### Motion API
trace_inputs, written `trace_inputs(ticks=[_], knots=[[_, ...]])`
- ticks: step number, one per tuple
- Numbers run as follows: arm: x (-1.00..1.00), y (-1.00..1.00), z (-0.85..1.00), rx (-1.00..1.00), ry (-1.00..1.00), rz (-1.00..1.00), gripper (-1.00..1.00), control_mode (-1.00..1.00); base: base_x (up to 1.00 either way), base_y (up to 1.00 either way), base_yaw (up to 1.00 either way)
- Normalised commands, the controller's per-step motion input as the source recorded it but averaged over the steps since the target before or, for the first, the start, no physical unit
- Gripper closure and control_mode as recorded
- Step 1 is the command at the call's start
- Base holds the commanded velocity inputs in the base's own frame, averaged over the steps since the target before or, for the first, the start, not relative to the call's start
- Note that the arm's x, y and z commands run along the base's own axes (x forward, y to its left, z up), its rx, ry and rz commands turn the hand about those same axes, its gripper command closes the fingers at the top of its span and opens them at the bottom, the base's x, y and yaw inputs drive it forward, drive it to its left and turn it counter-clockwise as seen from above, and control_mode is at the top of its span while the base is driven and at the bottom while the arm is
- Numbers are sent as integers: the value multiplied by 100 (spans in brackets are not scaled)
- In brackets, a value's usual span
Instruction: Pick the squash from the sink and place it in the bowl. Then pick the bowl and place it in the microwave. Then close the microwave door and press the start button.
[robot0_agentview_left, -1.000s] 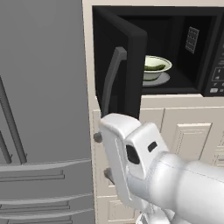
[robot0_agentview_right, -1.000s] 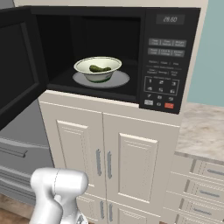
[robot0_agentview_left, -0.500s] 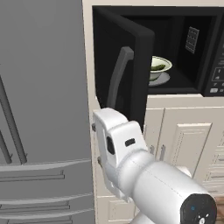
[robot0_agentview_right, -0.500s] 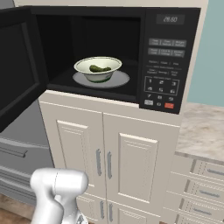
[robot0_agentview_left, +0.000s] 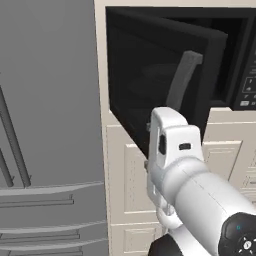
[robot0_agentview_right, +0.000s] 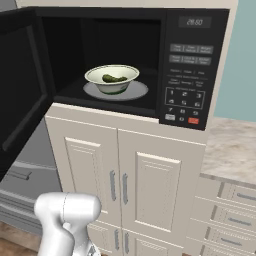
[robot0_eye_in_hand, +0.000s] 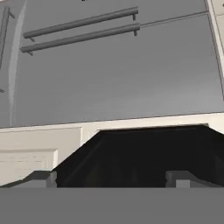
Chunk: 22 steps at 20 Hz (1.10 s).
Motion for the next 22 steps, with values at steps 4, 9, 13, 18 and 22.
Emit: trace_inputs(ticks=[4, 9, 13, 18, 22], knots=[[71, -100, 35, 8, 0, -30, -100, -100, 0, 0, 0], [77, -98, 7, 2, 0, -32, -100, -100, 0, 0, 0], [84, -95, 0, 0, 0, -33, -100, -100, 0, 0, 0], [99, -95, 1, 0, 0, -31, -100, -100, 0, 0, 0], [100, -84, 2, 0, 0, -29, -100, -100, 0, 0, 0]])
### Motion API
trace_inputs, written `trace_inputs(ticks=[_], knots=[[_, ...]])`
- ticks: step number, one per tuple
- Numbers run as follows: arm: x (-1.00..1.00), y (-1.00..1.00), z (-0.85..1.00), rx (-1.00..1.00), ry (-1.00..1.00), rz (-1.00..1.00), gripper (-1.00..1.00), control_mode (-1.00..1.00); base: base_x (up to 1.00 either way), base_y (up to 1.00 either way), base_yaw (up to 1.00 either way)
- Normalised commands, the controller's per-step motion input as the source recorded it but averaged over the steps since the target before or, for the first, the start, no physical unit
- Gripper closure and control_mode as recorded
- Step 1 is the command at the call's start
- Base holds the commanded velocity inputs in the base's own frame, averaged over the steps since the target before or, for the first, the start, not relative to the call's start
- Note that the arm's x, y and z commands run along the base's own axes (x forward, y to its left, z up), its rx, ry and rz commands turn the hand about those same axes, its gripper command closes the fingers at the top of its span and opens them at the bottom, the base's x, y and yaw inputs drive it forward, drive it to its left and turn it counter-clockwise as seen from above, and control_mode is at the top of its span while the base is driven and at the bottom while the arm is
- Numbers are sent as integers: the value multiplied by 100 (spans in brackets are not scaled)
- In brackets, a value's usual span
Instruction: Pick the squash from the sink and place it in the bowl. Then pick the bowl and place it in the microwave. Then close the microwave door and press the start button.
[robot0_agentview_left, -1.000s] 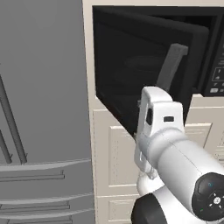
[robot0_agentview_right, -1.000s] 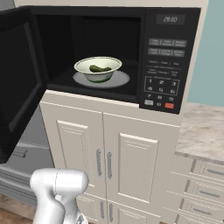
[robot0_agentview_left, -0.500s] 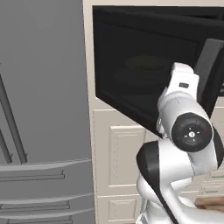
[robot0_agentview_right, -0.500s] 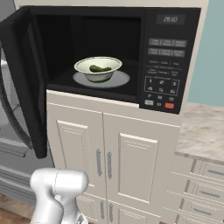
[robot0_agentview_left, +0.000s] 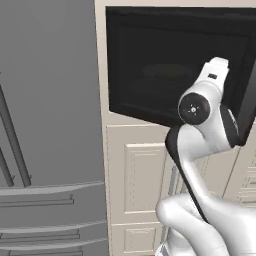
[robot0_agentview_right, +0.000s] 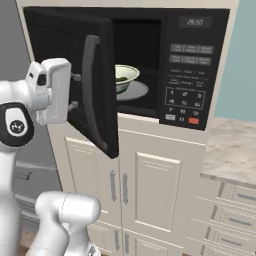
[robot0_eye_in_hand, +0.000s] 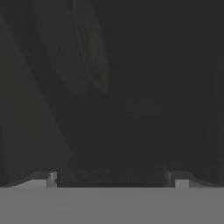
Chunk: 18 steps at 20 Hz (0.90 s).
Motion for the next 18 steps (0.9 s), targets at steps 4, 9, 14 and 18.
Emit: trace_inputs(ticks=[4, 9, 14, 18], knots=[[100, -67, 0, 0, 0, -22, -100, -100, 0, 0, 0], [92, -59, 2, 0, 0, -18, -100, -100, 0, 0, 0], [79, -52, 0, 0, 0, -13, -100, -100, 0, 0, 0], [56, -48, 0, 1, 0, -7, -100, -100, 0, 0, 0]])
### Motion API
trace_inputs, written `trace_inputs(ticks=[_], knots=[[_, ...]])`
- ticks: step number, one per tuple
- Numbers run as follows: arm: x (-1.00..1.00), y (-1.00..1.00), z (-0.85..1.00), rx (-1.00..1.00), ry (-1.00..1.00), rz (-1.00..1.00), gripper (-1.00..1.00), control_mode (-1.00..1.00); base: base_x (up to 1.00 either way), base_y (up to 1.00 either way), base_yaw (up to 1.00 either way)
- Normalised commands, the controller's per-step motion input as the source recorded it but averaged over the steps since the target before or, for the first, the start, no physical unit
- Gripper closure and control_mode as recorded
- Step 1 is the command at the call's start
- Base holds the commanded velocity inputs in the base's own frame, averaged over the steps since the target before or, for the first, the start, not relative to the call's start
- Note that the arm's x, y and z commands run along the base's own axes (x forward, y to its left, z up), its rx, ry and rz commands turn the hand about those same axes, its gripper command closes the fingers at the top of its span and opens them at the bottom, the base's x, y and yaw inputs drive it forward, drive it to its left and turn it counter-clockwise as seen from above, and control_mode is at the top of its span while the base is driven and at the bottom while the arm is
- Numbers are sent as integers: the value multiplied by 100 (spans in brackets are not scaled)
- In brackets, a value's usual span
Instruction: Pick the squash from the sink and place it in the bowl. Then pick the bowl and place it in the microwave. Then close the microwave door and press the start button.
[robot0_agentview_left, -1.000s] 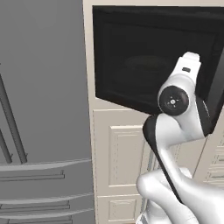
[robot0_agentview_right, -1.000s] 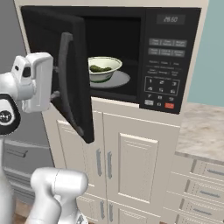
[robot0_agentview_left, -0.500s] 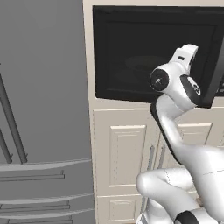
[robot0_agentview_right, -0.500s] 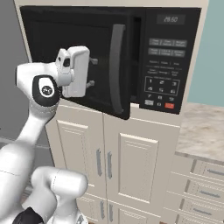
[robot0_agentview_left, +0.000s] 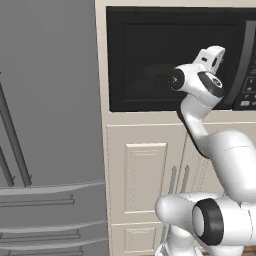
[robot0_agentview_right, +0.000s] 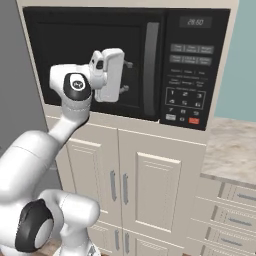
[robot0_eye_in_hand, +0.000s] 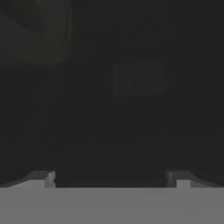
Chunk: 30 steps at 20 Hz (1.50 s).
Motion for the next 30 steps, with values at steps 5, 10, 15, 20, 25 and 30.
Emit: trace_inputs(ticks=[5, 10, 15, 20, 25, 30], knots=[[48, -16, 0, 0, 13, -1, -100, -100, 0, 0, 0], [-25, -1, 0, 0, 4, 0, -100, -100, 0, 0, 0], [-100, -4, 5, 0, -4, 20, -100, -100, 0, 0, 0], [-100, -30, 0, 0, 0, 37, -100, -100, 0, 0, 0], [-100, -49, 0, 1, 1, 36, -100, -100, 0, 0, 0], [-74, -53, -39, 0, 6, 36, -100, -100, 0, 0, 0]])
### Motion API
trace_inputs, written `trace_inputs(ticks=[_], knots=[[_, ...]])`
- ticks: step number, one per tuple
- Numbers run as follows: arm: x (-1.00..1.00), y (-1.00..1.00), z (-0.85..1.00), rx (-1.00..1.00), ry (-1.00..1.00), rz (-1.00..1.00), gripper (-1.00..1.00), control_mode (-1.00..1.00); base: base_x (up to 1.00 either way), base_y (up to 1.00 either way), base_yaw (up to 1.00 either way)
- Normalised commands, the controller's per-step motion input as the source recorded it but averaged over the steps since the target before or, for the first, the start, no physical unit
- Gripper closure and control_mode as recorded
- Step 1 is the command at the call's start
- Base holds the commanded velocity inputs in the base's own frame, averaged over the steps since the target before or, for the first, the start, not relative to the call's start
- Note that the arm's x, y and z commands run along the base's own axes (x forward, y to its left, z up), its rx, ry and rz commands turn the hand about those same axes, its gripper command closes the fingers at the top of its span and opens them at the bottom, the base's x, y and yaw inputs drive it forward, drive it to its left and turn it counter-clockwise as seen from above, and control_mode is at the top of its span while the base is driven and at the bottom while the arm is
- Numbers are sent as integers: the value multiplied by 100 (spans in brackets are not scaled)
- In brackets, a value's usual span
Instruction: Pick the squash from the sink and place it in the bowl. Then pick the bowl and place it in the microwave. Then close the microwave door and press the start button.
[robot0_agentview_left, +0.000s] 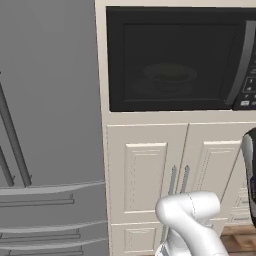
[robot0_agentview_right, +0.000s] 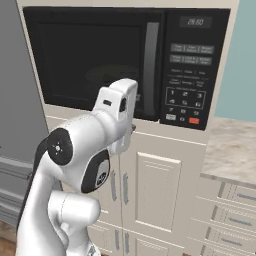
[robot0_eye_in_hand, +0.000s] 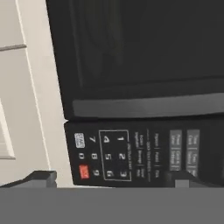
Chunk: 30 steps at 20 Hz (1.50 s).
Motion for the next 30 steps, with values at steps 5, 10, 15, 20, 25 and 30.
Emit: trace_inputs(ticks=[5, 10, 15, 20, 25, 30], knots=[[-5, -34, -51, 0, 0, 44, -100, -100, 0, 0, 0], [38, 3, -43, 0, 0, 30, -100, -100, 0, 0, 0], [59, 9, -11, 0, 0, 9, 100, -100, 0, 0, 0], [34, -3, -26, 0, 0, 0, 100, -100, 0, 0, 0], [27, -18, -13, 0, -2, 0, 100, -100, 0, 0, 0], [39, -16, -4, 0, -3, 0, 100, -100, 0, 0, 0]])
